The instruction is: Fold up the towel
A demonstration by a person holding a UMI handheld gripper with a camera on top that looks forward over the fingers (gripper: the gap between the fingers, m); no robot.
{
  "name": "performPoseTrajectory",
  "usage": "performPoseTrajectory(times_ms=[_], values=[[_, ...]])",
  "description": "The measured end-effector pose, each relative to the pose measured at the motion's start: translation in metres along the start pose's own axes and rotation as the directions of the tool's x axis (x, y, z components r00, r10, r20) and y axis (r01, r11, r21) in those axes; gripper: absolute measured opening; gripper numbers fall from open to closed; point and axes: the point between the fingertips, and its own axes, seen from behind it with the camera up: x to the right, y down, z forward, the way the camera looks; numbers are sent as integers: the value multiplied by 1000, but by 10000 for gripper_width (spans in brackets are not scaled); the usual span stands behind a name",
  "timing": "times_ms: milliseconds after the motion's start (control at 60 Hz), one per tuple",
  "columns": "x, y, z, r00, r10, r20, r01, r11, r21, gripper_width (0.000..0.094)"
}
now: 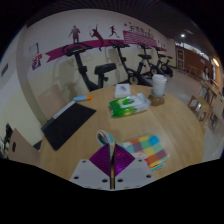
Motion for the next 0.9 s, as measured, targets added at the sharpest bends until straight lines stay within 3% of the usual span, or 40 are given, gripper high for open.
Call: performPoseTrajectory(times_ms=[283, 533, 567, 700, 733, 783, 900], values=[[133, -5, 17, 992, -42, -120, 41, 999, -13, 31], [161, 27, 46, 980, -135, -146, 130, 991, -43, 55], [160, 26, 45, 981, -133, -140, 129, 991, -39, 106], [160, 10, 18, 980, -132, -146, 130, 991, -24, 817], [162, 2, 3, 977, -134, -165, 134, 991, -12, 805], [158, -11, -23, 975, -146, -169, 150, 989, 10, 873], [144, -16, -107, 973, -153, -172, 157, 987, 15, 854]])
